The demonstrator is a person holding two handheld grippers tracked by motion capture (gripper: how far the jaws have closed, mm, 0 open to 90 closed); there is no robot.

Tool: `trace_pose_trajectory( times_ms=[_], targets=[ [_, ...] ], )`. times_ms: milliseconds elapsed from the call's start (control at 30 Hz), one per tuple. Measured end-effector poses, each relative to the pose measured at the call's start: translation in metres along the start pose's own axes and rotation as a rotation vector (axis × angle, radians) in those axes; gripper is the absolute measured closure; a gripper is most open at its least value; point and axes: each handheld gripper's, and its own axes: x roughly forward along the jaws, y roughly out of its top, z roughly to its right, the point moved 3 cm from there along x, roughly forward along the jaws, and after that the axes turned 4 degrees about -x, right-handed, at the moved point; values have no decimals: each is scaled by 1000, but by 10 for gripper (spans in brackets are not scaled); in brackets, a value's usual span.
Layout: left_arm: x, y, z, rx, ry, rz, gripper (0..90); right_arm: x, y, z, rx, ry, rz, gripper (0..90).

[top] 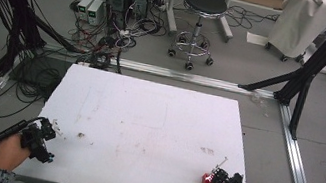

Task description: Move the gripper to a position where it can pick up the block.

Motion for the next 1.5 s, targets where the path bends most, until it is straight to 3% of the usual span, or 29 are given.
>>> trace_pose_trajectory(
  times_ms=[1167, 1300, 1500],
  targets=[
    [0, 0, 0, -6, -4, 2, 220, 1, -3, 4, 3, -7, 4, 13],
    [0, 0, 0, -15, -7, 1, 220, 2, -3, 6, -41, -28, -18, 13],
    [1, 0, -1, -17, -5, 4, 220, -2, -4, 8, -71, -52, -18, 13]
  ],
)
